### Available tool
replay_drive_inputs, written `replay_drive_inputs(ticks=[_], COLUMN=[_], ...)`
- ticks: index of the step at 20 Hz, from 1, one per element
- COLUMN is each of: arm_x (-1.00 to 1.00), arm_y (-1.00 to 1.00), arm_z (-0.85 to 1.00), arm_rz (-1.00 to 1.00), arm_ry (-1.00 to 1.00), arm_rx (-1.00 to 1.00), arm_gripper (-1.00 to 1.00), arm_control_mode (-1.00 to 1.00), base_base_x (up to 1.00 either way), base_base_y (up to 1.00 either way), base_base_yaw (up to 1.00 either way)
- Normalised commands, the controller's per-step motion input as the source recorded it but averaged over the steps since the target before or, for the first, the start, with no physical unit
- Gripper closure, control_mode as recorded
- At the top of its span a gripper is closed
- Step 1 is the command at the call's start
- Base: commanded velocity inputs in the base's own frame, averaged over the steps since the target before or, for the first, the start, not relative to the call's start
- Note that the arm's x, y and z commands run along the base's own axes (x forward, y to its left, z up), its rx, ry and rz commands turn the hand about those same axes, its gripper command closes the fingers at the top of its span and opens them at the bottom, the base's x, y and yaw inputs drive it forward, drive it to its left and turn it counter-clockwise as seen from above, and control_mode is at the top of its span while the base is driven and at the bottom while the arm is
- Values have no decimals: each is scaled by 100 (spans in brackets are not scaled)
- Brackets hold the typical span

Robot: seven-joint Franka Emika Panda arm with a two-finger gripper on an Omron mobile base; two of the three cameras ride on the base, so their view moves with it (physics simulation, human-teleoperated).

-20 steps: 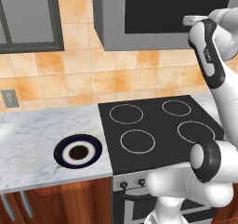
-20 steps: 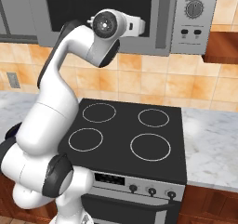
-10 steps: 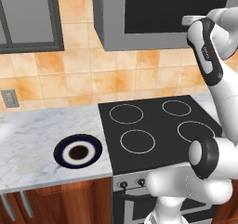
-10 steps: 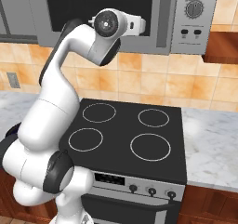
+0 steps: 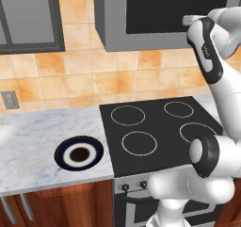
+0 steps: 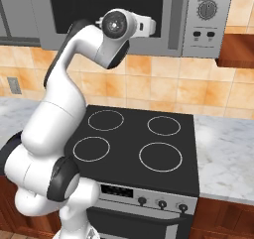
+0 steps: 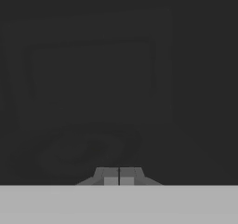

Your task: Pick the garlic from the counter and place it in the microwave. Then turn on the microwave.

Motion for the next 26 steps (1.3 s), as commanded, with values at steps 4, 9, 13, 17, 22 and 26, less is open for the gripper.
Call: replay_drive_inputs(ticks=[4,9,13,17,22,26], arm_x=[24,24,16,-11,-38,-30], arm_y=[0,0,0,-10,-22,-23], arm_z=[-9,-8,-7,-1,1,0], arm_rz=[0,0,0,0,-1,0], arm_ry=[0,0,0,0,-1,0], arm_rx=[0,0,0,0,0,0], arm_gripper=[100,100,100,100,100,100], arm_control_mode=[-100,-100,-100,-100,-100,-100], base_base_x=[0,0,0,0,0,0], base_base_y=[0,0,0,0,0,0], base_base_yaw=[0,0,0,0,0,0])
